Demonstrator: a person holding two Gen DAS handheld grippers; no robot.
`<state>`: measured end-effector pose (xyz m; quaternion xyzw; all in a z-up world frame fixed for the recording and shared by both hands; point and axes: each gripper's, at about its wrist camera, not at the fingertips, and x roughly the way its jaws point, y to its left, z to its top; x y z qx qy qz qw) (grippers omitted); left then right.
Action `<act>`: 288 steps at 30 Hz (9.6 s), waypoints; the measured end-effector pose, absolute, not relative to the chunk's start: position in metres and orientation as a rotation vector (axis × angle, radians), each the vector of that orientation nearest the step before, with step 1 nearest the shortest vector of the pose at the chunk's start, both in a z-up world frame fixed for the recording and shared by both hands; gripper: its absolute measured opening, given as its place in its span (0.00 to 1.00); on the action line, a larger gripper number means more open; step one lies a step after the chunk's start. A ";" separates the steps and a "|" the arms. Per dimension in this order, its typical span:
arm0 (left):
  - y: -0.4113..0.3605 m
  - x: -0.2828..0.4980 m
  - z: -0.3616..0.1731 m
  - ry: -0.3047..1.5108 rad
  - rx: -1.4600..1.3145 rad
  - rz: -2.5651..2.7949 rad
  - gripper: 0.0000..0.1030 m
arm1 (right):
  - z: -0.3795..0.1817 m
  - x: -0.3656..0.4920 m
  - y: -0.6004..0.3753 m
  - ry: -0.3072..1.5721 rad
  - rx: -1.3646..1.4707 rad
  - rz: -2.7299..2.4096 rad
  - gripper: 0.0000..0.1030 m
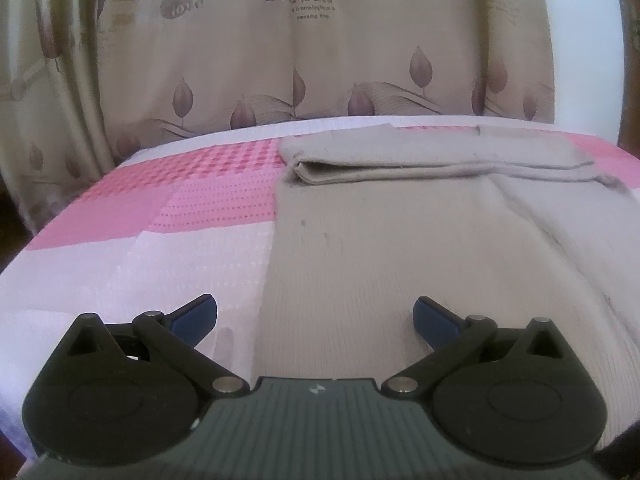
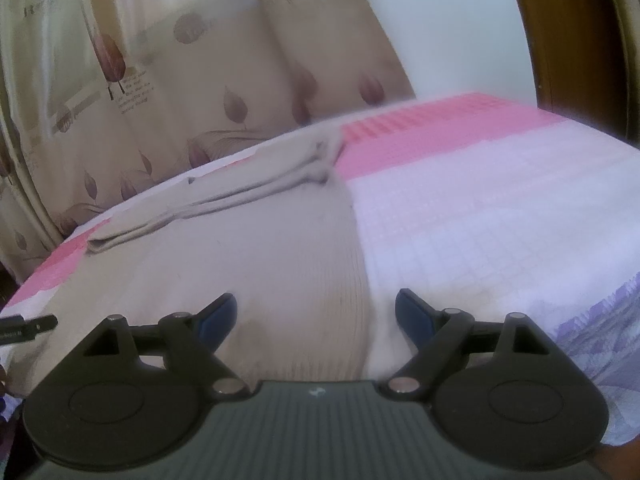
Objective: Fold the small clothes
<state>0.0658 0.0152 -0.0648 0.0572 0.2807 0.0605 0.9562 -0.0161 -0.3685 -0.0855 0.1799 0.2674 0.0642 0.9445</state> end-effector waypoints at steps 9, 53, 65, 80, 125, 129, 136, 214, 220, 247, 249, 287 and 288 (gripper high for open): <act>0.030 0.049 -0.072 0.583 -0.016 0.072 1.00 | -0.092 -0.021 -0.386 0.509 0.485 0.170 0.84; 0.075 0.001 -0.075 0.653 -0.323 -0.349 0.14 | -0.097 -0.056 -0.403 0.566 0.565 0.382 0.15; 0.076 0.003 -0.069 0.676 -0.352 -0.405 0.80 | -0.097 -0.037 -0.398 0.628 0.557 0.416 0.40; 0.083 0.012 -0.078 0.675 -0.403 -0.350 0.10 | -0.095 -0.037 -0.386 0.611 0.509 0.450 0.11; 0.078 0.128 0.036 0.312 -0.549 -0.154 0.10 | -0.011 0.135 -0.408 0.332 0.861 0.547 0.10; 0.080 0.135 0.035 0.312 -0.548 -0.141 0.10 | -0.011 0.148 -0.407 0.340 0.850 0.526 0.10; 0.078 0.146 0.035 0.306 -0.528 -0.119 0.10 | -0.011 0.164 -0.404 0.339 0.844 0.503 0.10; 0.102 0.230 -0.062 0.485 -0.270 0.124 0.95 | -0.056 0.327 -0.161 0.632 -0.038 0.613 0.17; 0.096 0.231 -0.061 0.492 -0.234 0.142 1.00 | -0.049 0.344 -0.176 0.612 0.203 0.457 0.20; 0.084 0.235 -0.061 0.518 -0.132 0.199 1.00 | -0.083 0.247 -0.275 0.555 -0.048 0.117 1.00; 0.083 0.235 -0.061 0.519 -0.128 0.200 1.00 | -0.083 0.245 -0.273 0.555 -0.062 0.114 1.00; 0.080 0.241 -0.064 0.554 -0.077 0.190 1.00 | -0.083 0.244 -0.273 0.560 -0.080 0.137 1.00; 0.080 0.241 -0.064 0.557 -0.077 0.188 1.00 | -0.083 0.244 -0.273 0.561 -0.080 0.137 1.00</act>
